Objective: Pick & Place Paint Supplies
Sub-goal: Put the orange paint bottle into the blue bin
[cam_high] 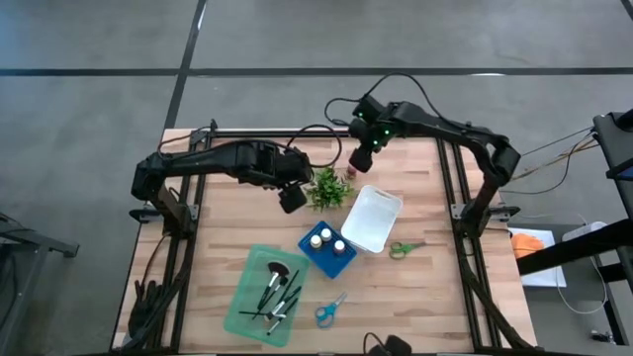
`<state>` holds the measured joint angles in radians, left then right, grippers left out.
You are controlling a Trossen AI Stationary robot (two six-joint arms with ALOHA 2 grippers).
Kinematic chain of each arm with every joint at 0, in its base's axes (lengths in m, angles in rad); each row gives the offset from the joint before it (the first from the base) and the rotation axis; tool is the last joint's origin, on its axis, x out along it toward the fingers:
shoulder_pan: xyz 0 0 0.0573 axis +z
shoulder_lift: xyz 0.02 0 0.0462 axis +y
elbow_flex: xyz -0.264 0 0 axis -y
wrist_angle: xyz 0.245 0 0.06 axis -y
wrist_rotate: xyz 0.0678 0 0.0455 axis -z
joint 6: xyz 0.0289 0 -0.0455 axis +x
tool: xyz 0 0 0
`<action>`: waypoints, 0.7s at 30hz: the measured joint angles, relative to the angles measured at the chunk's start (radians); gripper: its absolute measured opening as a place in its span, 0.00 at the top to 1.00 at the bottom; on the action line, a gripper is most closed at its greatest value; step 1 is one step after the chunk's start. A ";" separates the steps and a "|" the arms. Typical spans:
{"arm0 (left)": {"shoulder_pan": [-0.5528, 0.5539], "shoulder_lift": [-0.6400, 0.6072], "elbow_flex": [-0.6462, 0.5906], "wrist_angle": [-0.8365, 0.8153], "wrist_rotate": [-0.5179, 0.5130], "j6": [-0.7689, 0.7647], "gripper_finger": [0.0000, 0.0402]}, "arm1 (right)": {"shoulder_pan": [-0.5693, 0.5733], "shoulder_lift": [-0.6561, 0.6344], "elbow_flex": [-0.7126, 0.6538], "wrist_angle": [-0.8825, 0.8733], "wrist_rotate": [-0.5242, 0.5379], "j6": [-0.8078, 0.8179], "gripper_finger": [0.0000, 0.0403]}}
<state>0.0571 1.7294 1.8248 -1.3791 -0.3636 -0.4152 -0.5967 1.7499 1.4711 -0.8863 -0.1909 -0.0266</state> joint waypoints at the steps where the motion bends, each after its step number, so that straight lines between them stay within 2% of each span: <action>1: 0.001 0.000 0.000 -0.007 -0.003 0.001 0.36 | 0.000 0.005 0.000 -0.006 0.003 -0.025 0.40; 6: 0.004 -0.001 0.000 -0.010 -0.003 0.024 0.36 | -0.003 0.013 -0.003 -0.022 -0.064 -0.256 0.40; 11: 0.008 -0.020 0.000 -0.010 -0.003 0.030 0.36 | 0.002 0.009 -0.009 -0.010 -0.071 -0.499 0.40; 17: 0.007 -0.053 0.000 -0.004 -0.005 0.027 0.36 | -0.002 0.006 -0.009 0.049 -0.047 -0.686 0.41; 21: 0.007 -0.076 0.000 -0.001 -0.015 0.022 0.36 | -0.001 0.006 -0.012 0.055 -0.049 -0.725 0.41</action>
<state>0.0643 1.6535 1.8248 -1.3804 -0.3782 -0.3927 -0.5980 1.7561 1.4595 -0.8316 -0.2398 -0.7517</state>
